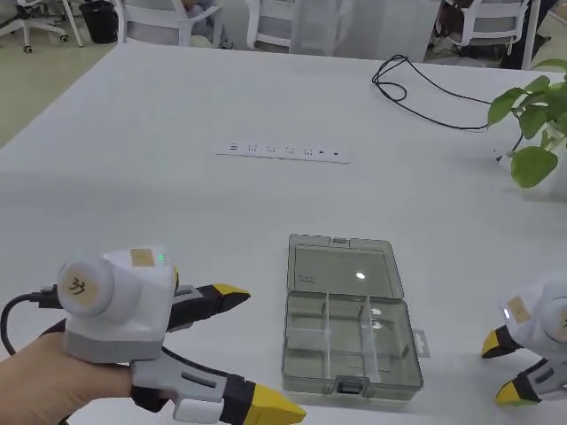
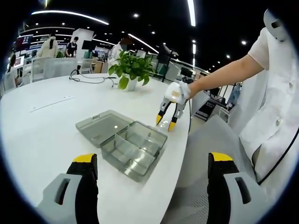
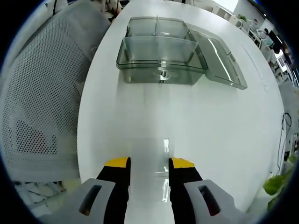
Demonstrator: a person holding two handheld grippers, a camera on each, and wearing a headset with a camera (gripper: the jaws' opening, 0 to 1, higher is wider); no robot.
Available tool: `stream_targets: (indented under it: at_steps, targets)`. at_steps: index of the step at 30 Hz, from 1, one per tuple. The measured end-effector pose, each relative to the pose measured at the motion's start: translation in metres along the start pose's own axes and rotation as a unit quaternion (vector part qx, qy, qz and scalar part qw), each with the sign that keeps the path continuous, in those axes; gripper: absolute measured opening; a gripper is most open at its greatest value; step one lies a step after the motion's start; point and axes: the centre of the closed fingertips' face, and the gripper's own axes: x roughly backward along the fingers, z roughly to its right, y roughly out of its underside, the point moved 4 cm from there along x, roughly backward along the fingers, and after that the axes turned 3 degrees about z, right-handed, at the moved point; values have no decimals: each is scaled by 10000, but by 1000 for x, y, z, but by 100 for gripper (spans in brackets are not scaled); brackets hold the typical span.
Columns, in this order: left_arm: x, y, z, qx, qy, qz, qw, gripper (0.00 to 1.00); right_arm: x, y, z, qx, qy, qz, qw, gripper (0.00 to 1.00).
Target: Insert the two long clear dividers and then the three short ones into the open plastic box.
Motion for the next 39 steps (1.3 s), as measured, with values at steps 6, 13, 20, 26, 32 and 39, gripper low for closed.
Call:
stream_targets:
  at_steps: [6, 13, 20, 26, 32, 39]
  targets:
    - [0, -1, 1, -8, 13, -2, 10000, 100, 1, 0, -1, -9, 15, -10, 10000, 33]
    - [0, -2, 2, -23, 15, -7, 10000, 100, 3, -2, 1, -11, 119, 21, 9999, 33]
    - [1, -12, 0, 11, -15, 89, 10000, 99, 21, -17, 2, 32, 351, 217, 9991, 33]
    - [-7, -26, 3, 166, -16, 260, 9995, 96, 42, -35, 4, 94, 663, 382, 9970, 33]
    - [-19, -44, 3, 566, 20, 553, 9969, 90, 66, -60, 1, 268, 1006, 474, 9934, 33]
    - [-34, -64, 9, 944, 102, 871, 9917, 81, 92, -92, -3, 309, 1305, 708, 9884, 33]
